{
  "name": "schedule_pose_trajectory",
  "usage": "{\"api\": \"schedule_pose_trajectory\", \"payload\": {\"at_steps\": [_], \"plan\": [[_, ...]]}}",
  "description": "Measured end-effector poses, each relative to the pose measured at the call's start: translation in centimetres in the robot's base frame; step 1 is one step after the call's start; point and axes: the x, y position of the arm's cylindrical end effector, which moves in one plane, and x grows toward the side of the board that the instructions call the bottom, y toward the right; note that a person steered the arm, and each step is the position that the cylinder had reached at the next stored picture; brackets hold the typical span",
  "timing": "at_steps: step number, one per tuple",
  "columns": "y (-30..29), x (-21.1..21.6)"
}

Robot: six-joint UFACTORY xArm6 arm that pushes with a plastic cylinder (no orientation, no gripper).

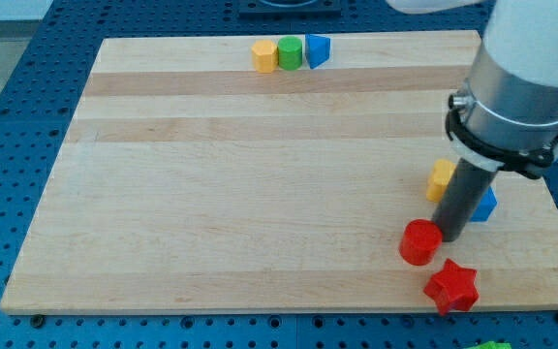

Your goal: Slide the red circle towards the bottom center of the board

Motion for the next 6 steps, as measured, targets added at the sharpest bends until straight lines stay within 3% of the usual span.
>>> {"api": "schedule_pose_trajectory", "payload": {"at_steps": [4, 6], "plan": [[-8.5, 0.0], [1.0, 0.0]]}}
